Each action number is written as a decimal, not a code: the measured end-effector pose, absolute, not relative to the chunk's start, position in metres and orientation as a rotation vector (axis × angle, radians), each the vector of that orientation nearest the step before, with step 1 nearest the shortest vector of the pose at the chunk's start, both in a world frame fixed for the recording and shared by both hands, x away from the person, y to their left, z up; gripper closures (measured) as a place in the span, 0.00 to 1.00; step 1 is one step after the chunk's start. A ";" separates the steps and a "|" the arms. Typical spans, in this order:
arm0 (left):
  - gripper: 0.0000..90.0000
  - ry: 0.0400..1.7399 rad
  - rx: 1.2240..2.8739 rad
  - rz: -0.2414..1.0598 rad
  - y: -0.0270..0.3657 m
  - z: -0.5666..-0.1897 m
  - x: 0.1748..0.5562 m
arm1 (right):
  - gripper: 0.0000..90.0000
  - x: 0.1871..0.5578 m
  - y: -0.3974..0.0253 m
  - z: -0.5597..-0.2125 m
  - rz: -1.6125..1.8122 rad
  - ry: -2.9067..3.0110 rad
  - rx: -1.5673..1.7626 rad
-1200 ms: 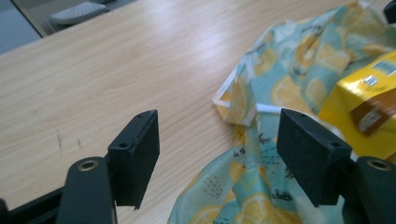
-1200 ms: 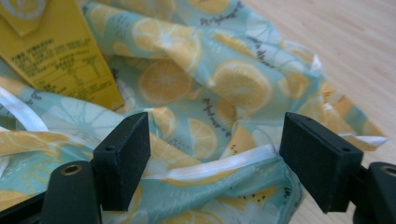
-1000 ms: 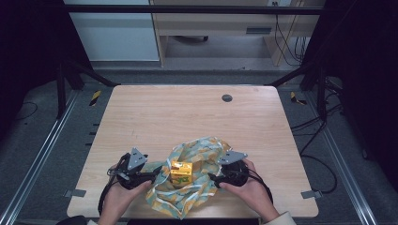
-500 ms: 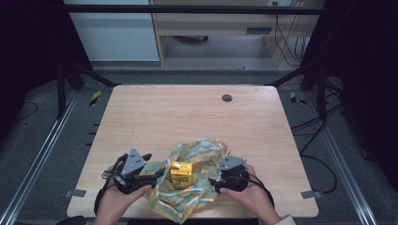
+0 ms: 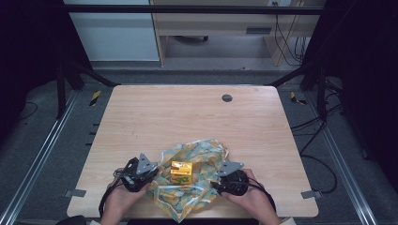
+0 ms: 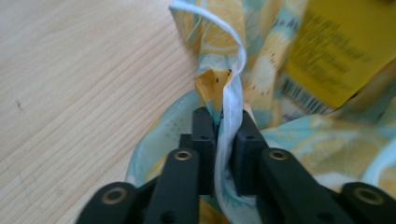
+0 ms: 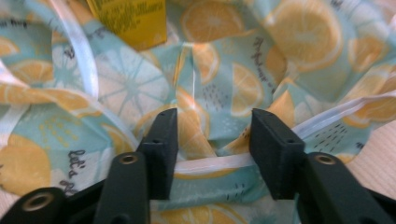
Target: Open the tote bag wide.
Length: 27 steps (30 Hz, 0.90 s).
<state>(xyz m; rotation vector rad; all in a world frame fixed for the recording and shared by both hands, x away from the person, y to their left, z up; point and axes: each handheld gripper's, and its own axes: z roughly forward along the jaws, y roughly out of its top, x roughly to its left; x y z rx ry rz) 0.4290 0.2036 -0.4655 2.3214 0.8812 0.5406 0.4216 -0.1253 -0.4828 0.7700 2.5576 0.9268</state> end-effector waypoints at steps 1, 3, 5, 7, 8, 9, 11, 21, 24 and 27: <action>0.95 0.885 2.324 0.541 0.206 -0.466 0.430 | 0.65 0.422 -0.125 -0.484 0.911 2.567 0.774; 0.98 0.893 2.334 0.551 0.208 -0.467 0.431 | 0.69 0.422 -0.125 -0.486 0.893 2.578 0.772; 0.98 0.896 2.345 0.561 0.211 -0.467 0.431 | 0.71 0.422 -0.125 -0.487 0.888 2.588 0.773; 0.98 0.905 2.339 0.558 0.213 -0.468 0.432 | 0.72 0.423 -0.126 -0.488 0.886 2.593 0.781; 0.98 0.907 2.343 0.556 0.214 -0.468 0.432 | 0.73 0.423 -0.126 -0.489 0.890 2.599 0.780; 0.98 0.915 2.336 0.554 0.215 -0.468 0.433 | 0.74 0.423 -0.127 -0.489 0.890 2.600 0.787; 0.98 0.916 2.344 0.555 0.217 -0.468 0.433 | 0.75 0.423 -0.127 -0.490 0.883 2.605 0.793; 0.96 0.951 2.371 0.590 0.225 -0.469 0.434 | 0.77 0.423 -0.126 -0.490 0.902 2.624 0.786; 0.94 0.951 2.349 0.584 0.227 -0.466 0.431 | 0.77 0.423 -0.126 -0.490 0.905 2.622 0.788; 0.93 0.957 2.341 0.566 0.228 -0.466 0.426 | 0.77 0.423 -0.126 -0.491 0.912 2.622 0.783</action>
